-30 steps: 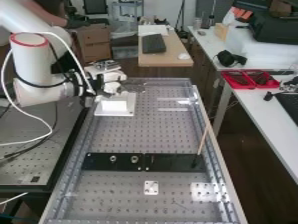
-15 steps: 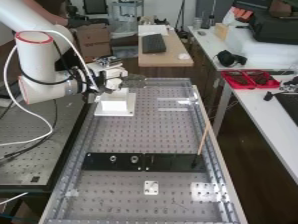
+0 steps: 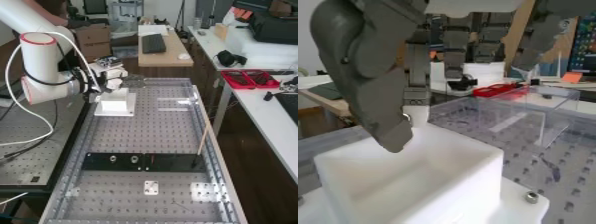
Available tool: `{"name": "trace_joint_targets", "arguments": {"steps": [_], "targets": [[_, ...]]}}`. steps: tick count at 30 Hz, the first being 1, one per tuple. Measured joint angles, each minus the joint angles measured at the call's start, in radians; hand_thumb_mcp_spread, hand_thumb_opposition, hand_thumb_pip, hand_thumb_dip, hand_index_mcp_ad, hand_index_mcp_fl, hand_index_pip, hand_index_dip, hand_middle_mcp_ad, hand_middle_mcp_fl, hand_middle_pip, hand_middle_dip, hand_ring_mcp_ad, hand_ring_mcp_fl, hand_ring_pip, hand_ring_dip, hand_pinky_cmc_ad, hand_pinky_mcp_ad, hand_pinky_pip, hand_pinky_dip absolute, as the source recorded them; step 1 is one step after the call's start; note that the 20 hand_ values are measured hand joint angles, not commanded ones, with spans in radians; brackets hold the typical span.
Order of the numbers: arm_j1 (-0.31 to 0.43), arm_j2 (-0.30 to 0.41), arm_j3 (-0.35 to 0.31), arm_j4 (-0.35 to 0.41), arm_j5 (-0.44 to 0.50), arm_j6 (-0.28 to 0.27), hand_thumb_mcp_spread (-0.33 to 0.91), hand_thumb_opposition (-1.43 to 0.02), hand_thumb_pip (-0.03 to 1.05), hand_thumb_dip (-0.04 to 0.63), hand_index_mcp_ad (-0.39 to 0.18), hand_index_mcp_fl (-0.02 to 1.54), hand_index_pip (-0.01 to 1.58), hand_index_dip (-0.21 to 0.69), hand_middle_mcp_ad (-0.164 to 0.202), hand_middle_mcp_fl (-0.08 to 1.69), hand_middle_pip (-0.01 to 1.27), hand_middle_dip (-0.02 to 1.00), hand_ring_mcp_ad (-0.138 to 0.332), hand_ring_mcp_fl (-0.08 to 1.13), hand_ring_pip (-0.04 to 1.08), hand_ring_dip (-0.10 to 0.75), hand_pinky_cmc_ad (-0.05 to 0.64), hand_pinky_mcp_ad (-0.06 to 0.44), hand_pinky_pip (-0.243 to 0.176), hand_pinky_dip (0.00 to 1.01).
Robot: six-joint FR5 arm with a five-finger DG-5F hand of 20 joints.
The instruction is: Grab the smaller nut and place it in the white container
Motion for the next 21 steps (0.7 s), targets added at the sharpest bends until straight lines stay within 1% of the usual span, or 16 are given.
{"name": "trace_joint_targets", "arguments": {"steps": [2, 3, 5, 6, 8, 14, 17, 19, 20, 21], "targets": [[0.000, -0.001, 0.002, -0.010, 0.004, -0.007, 0.43, -0.92, 0.67, 0.220, -0.140, 0.28, 1.54, 0.159, 0.040, 0.19, 0.12, 0.23, 0.096, 0.01, 0.10, 0.105, 0.302, 0.250, -0.030, 0.18], [0.000, -0.002, 0.003, -0.020, 0.008, -0.015, 0.43, -0.92, 0.67, 0.220, -0.143, 0.25, 1.54, 0.159, 0.040, 0.19, 0.12, 0.23, 0.093, 0.01, 0.10, 0.105, 0.302, 0.246, -0.026, 0.18], [-0.001, -0.003, 0.005, -0.030, 0.014, -0.022, 0.43, -0.88, 0.73, 0.223, -0.162, 0.15, 1.51, 0.157, 0.037, 0.17, 0.12, 0.23, 0.096, 0.01, 0.10, 0.105, 0.302, 0.250, -0.026, 0.18], [-0.003, -0.003, 0.005, -0.034, 0.019, -0.020, 0.43, -0.88, 0.76, 0.222, -0.169, 0.11, 1.47, 0.155, 0.038, 0.15, 0.12, 0.23, 0.096, 0.01, 0.10, 0.105, 0.302, 0.246, -0.026, 0.18], [-0.006, -0.002, 0.003, -0.033, 0.026, -0.010, 0.41, -0.85, 0.79, 0.222, -0.171, 0.04, 1.40, 0.152, 0.042, 0.12, 0.12, 0.23, 0.094, 0.01, 0.10, 0.105, 0.304, 0.246, -0.026, 0.18], [-0.019, 0.022, -0.011, -0.005, 0.050, 0.027, 0.36, -0.82, 0.80, 0.222, -0.169, 0.01, 1.32, 0.108, 0.044, 0.10, 0.12, 0.23, 0.098, 0.01, 0.09, 0.105, 0.300, 0.250, -0.030, 0.18], [-0.028, 0.047, -0.017, 0.008, 0.074, 0.054, 0.35, -0.81, 0.80, 0.222, -0.173, 0.01, 1.29, 0.077, 0.042, 0.08, 0.12, 0.23, 0.094, 0.01, 0.09, 0.105, 0.304, 0.248, -0.031, 0.18], [-0.037, 0.081, -0.022, 0.018, 0.105, 0.082, 0.35, -0.81, 0.80, 0.222, -0.173, 0.01, 1.27, 0.079, 0.038, 0.09, 0.12, 0.23, 0.094, 0.01, 0.09, 0.105, 0.304, 0.248, -0.031, 0.18], [-0.038, 0.085, -0.022, 0.018, 0.108, 0.085, 0.35, -0.81, 0.80, 0.222, -0.173, 0.00, 1.26, 0.075, 0.038, 0.09, 0.12, 0.23, 0.094, 0.01, 0.09, 0.105, 0.304, 0.253, -0.031, 0.18], [-0.046, 0.115, -0.023, 0.022, 0.138, 0.106, 0.34, -0.81, 0.80, 0.222, -0.175, 0.01, 1.26, 0.075, 0.037, 0.09, 0.12, 0.23, 0.093, 0.01, 0.09, 0.105, 0.304, 0.255, -0.028, 0.18]]}}
